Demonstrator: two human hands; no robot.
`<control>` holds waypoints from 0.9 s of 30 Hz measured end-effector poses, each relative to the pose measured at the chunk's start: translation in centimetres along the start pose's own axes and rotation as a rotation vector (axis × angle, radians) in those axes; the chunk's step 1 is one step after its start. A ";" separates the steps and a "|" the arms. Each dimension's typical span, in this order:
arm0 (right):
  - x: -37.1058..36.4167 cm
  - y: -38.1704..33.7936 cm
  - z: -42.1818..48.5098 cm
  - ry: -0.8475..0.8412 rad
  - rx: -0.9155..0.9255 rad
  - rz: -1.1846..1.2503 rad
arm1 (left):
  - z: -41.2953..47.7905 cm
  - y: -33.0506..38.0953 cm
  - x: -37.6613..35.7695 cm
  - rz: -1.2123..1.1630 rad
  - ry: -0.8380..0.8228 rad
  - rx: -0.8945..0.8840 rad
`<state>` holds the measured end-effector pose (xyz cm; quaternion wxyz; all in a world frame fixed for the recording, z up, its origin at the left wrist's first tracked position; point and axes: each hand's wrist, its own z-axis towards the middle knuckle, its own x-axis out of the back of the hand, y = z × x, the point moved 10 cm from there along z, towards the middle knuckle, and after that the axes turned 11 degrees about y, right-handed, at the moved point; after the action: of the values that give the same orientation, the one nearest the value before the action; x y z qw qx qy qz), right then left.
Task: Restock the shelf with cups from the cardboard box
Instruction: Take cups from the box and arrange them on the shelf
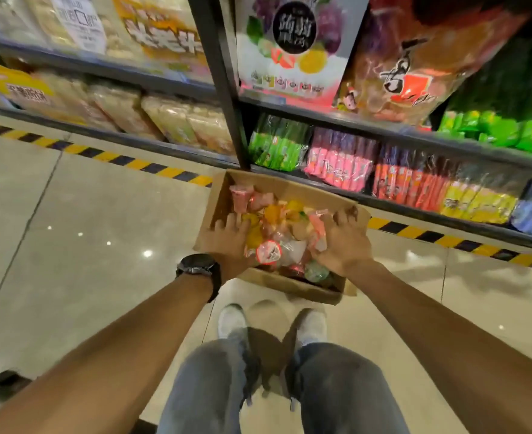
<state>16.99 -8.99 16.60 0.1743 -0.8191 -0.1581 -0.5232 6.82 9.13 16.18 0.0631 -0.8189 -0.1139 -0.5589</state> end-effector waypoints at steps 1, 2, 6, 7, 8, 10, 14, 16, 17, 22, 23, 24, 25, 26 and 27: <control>-2.6 0.5 1.2 0.000 -0.001 0.006 | 0.9 0.1 -3.0 0.010 -0.014 -0.008; -5.1 1.2 2.5 0.003 -0.008 0.014 | 2.1 0.3 -5.8 0.032 -0.019 -0.024; -15.9 2.6 7.6 -0.048 0.036 -0.007 | 7.0 0.7 -16.1 0.046 0.008 -0.094; -18.5 2.4 8.8 -0.069 0.087 -0.047 | 8.3 0.8 -18.5 0.052 0.012 -0.119; -21.0 2.0 9.7 -0.092 0.142 -0.096 | 9.7 1.0 -20.7 0.071 0.015 -0.152; -25.4 1.3 11.7 -0.104 0.225 -0.175 | 12.1 1.8 -24.3 0.150 0.034 -0.248; -31.6 1.0 14.6 -0.137 0.280 -0.253 | 15.2 3.6 -28.9 0.211 0.074 -0.450; -33.7 1.0 14.9 -0.142 0.322 -0.309 | 15.6 4.1 -30.0 0.228 0.129 -0.535; -34.2 0.9 15.0 -0.123 0.339 -0.321 | 15.6 4.2 -30.2 0.233 0.169 -0.564; -34.5 0.9 15.2 -0.075 0.341 -0.246 | 16.1 4.1 -30.3 0.180 0.155 -0.553; -34.4 0.9 15.3 -0.075 0.344 -0.216 | 15.8 4.9 -30.4 0.187 0.133 -0.584; -33.9 1.0 15.4 -0.063 0.350 -0.183 | 15.5 5.8 -30.5 0.205 0.108 -0.625; -33.3 1.1 15.7 -0.037 0.351 -0.154 | 15.1 6.6 -30.8 0.238 0.080 -0.657; -32.5 1.2 15.9 -0.003 0.352 -0.136 | 15.0 7.2 -31.1 0.275 0.062 -0.669; -31.7 1.2 16.1 0.028 0.356 -0.129 | 14.9 7.5 -31.3 0.307 0.060 -0.660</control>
<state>17.63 -5.25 -18.78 0.2847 -0.7562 -0.2978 -0.5084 11.25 1.69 -18.26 -0.1181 -0.7861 0.1988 -0.5733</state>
